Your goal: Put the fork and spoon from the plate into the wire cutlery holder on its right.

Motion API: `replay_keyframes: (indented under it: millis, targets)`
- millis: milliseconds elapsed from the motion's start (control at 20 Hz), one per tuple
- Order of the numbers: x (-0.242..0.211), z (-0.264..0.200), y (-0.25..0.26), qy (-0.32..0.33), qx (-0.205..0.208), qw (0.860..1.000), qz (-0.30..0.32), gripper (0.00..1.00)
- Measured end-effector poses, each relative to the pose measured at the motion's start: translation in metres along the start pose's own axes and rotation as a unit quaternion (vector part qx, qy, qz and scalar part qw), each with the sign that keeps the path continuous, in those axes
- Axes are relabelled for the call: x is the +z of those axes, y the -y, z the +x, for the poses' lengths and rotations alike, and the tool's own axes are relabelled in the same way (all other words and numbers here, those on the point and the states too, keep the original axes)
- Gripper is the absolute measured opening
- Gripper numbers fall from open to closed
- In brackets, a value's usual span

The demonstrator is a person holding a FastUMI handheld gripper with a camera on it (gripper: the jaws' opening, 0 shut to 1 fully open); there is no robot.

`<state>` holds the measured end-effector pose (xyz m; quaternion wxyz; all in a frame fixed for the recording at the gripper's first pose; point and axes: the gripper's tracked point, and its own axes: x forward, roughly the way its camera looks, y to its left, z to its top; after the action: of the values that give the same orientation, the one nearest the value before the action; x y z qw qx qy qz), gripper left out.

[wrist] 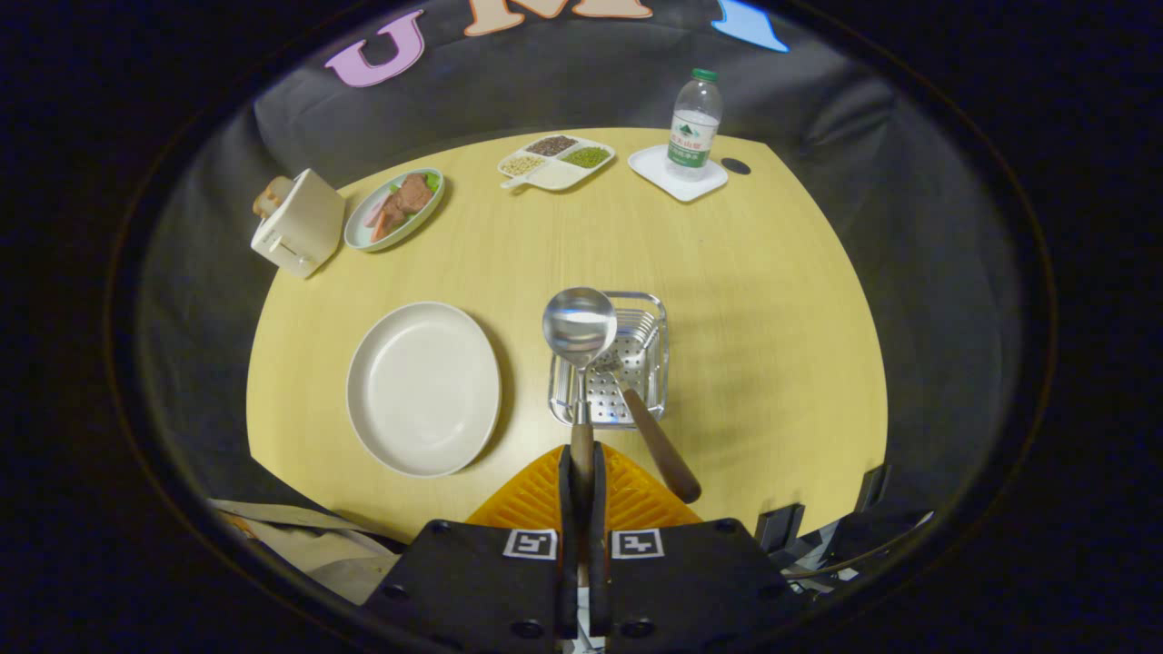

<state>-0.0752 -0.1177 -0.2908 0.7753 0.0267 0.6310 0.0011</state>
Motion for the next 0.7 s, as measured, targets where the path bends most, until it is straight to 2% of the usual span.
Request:
replay_keyframes:
  millis: [400, 700]
  targets:
    - [0.000, 0.003, 0.007, -0.012, 0.000, 1.000, 0.010, 0.10]
    - [0.009, 0.005, 0.004, 0.000, 0.008, 1.000, 0.023, 0.15]
